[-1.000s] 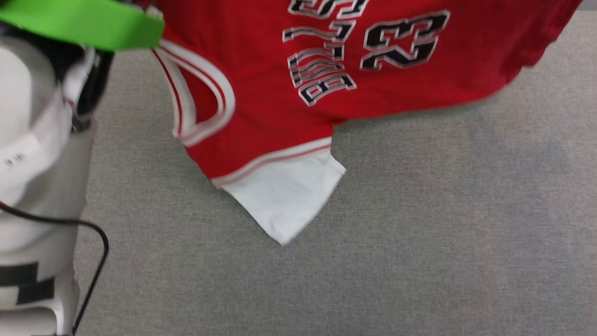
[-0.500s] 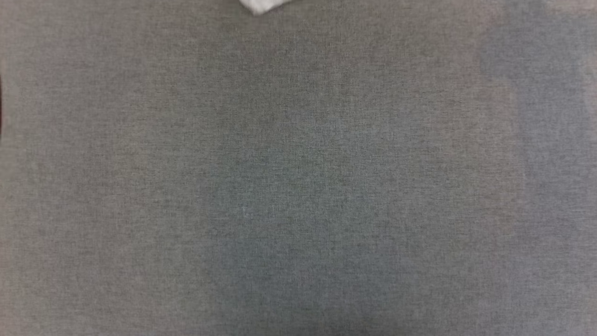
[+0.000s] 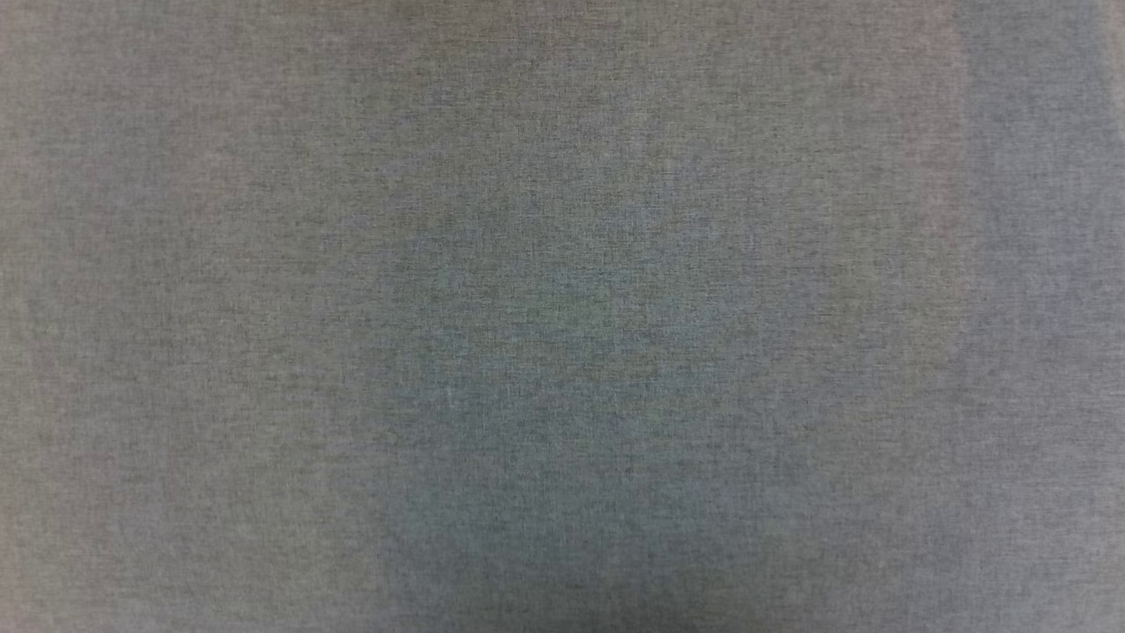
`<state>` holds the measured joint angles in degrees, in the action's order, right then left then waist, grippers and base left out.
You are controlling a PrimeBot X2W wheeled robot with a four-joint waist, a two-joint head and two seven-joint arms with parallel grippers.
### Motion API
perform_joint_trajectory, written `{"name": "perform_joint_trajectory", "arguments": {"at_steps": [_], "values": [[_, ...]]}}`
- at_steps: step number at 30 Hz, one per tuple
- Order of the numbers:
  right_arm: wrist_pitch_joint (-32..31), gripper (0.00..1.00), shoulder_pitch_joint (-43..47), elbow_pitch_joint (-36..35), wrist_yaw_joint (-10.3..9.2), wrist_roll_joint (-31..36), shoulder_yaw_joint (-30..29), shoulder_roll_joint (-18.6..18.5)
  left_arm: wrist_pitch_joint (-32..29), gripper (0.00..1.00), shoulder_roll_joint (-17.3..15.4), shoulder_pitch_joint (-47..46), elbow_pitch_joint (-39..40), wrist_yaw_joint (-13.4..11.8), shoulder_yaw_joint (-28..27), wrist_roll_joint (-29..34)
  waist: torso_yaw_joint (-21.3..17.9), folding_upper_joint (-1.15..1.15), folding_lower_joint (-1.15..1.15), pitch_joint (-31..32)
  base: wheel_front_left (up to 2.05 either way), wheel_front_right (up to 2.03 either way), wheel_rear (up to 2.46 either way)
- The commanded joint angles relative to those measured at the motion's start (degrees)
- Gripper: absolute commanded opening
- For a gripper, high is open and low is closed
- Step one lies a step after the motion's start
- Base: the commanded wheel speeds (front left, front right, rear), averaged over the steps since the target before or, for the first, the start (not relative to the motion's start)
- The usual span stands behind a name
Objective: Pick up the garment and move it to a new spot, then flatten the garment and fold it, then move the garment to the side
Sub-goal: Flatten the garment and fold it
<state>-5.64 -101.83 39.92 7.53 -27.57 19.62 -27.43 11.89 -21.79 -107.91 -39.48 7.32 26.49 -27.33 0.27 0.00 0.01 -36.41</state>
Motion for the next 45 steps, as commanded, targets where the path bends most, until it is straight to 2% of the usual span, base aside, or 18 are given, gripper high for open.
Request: {"name": "perform_joint_trajectory", "arguments": {"at_steps": [1,9,17,19,20,21,32,45], "values": [[1.16,0.00,2.16,0.74,-0.04,-1.22,1.24,0.46,0.86,0.00,-0.72,2.11,-0.46,0.16,0.78,-0.94,-0.11,0.00,-0.01,0.25,0.00,0.00,0.00],[5.98,0.00,13.74,2.46,-0.04,-7.34,8.50,1.48,2.83,0.00,-4.39,16.47,1.77,0.16,4.43,-5.46,-0.46,0.00,-0.01,3.70,0.00,0.00,0.00],[9.93,0.00,27.94,0.55,-0.04,-14.02,16.73,-0.69,3.08,0.00,-6.33,35.83,8.49,-0.04,4.25,-7.14,0.03,0.00,-0.01,9.48,0.00,0.00,0.00],[10.71,0.00,31.75,-0.46,-0.04,-15.56,18.80,-1.58,3.09,0.00,-6.88,41.17,10.53,-0.71,3.64,-7.28,-0.12,0.00,-0.01,11.16,0.00,0.00,0.00],[11.58,0.00,37.12,-1.99,-0.04,-17.53,21.74,-2.79,3.09,0.00,-7.64,49.36,13.53,-1.77,2.96,-7.48,-0.42,0.00,-0.01,13.54,0.00,0.00,0.00],[12.05,0.00,39.09,-2.56,-0.04,-18.46,22.49,-3.12,3.09,0.00,-7.89,52.61,14.65,-2.10,2.85,-7.62,-0.57,0.00,-0.01,14.43,0.00,0.00,0.00],[13.39,0.00,58.00,-9.37,-0.04,-24.75,30.50,-8.44,3.10,0.00,-8.86,82.27,25.58,-7.18,2.23,-10.70,-0.53,0.00,-0.01,23.10,0.00,0.00,0.00],[14.55,0.00,78.00,-15.55,-0.04,-27.79,32.31,-14.11,1.98,0.00,-9.94,107.42,33.81,-12.17,3.57,-17.52,0.63,0.00,-0.01,30.07,0.00,0.00,0.00]]}}
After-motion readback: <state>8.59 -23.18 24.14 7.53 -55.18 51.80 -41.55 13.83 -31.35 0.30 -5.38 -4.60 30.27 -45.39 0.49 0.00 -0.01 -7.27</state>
